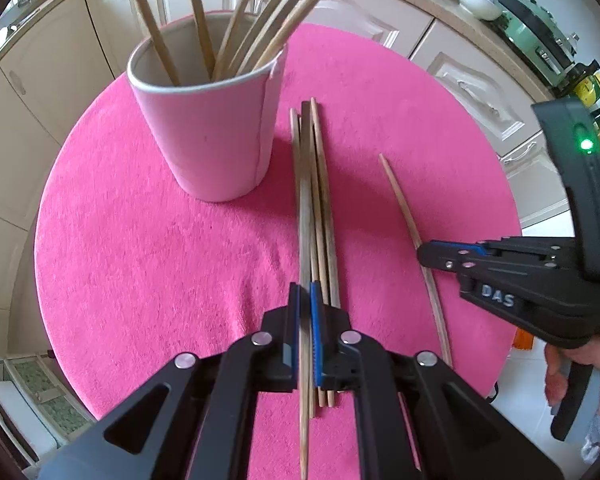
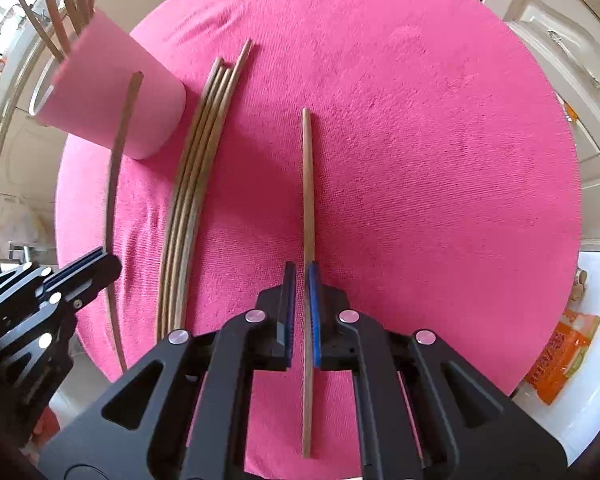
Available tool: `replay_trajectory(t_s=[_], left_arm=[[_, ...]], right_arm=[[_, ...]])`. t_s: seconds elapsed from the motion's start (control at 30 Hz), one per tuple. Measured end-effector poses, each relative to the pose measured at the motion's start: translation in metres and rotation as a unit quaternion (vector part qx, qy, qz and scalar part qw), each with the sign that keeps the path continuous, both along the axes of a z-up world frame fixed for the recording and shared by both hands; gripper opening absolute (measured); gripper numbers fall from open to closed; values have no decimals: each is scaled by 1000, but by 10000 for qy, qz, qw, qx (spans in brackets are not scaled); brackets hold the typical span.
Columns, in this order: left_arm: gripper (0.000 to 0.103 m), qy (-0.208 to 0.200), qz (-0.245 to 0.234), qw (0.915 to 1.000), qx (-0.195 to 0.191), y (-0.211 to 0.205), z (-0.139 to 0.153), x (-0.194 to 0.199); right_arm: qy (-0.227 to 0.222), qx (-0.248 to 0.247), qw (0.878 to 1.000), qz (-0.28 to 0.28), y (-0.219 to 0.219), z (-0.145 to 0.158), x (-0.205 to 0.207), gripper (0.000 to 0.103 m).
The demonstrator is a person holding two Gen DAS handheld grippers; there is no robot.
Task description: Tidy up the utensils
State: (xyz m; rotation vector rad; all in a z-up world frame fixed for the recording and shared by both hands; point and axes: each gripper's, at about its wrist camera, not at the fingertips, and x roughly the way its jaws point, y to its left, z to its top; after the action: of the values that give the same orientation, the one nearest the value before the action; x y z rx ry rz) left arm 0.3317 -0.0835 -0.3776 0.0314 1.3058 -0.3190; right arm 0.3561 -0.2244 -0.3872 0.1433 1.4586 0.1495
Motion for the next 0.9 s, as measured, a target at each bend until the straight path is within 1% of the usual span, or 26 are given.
replay_trajectory(t_s=[0.03,0.07,0.2,0.33,0.4,0.43,0.53,0.7,0.8,0.9], left_arm=[[5,8,12,10000,-13,1,0,-1],[5,15,13,10000,-17,1,-1,-1],[5,48,23,10000,-38,-4,-4,4],[5,53,14,10000,-72,3,-3,2],[5,42,-6,10000,-86,3,-3,2],[5,33,-11,9999,-99,4,-1,1],[5,-37,-67,9998,-172,4,3,-2],[5,-233,-145,9990,-346,2,17,-5],[5,-444,-189,9976,-488,1,30,-8],[5,-749,-225,9948,-657,4,47,-14]], right_arm=[[-41,-135,9999,26,2,0,0,7],[-18,-170,9999,10,3,0,0,7],[180,-178,9997,-57,3,-9,3,8],[150,-226,9996,-8,6,-10,7,7],[141,-190,9997,6,12,-14,13,7],[150,-85,9998,-41,10,-14,12,7],[82,219,9995,-190,-4,-3,-1,6],[-232,600,9978,-176,-5,26,-17,6],[-429,871,9951,-162,-5,43,-25,6],[-633,1160,9912,-114,-4,67,-29,6]])
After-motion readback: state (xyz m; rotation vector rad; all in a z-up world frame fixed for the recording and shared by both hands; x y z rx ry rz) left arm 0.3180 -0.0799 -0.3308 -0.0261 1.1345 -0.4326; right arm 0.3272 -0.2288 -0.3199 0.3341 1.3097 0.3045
